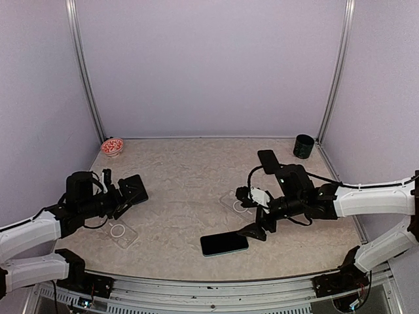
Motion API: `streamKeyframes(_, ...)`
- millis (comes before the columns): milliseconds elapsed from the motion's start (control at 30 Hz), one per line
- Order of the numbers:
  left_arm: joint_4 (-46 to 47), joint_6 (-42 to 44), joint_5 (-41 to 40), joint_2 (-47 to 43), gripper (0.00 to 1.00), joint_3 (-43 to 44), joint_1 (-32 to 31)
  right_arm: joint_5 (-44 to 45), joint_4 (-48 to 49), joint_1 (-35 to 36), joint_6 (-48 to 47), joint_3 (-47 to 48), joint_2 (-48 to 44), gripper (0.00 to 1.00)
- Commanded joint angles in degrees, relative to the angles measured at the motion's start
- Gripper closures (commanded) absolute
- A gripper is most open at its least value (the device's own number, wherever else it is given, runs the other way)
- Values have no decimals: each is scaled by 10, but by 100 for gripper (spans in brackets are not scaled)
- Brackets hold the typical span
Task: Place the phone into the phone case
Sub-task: Pick up the phone at the center of the board.
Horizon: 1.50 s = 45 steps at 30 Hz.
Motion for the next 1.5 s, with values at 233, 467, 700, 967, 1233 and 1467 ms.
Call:
streamKeyframes(233,42,-23,-10,-16,1,-10,-47,-58,68,9,-78,-14,111,1)
streamKeyframes(467,42,-32,-25,-19,1,-6,-70,-64,102,10,-104,-33,124,1)
streamKeyframes(700,59,-45,-42,-6,1,-6,-97,12,103,9,-74,4,167,1)
streamKeyframes(967,62,-48,-48,2,1,-8,-109,-91,71,9,-95,8,177,1)
streamKeyframes(1233,84,-59,-47,12,1,-18,-116,-96,71,10,-114,4,194,1)
streamKeyframes(1467,82,-58,-48,19,1,-12,-123,-88,62,12,-129,17,210,1)
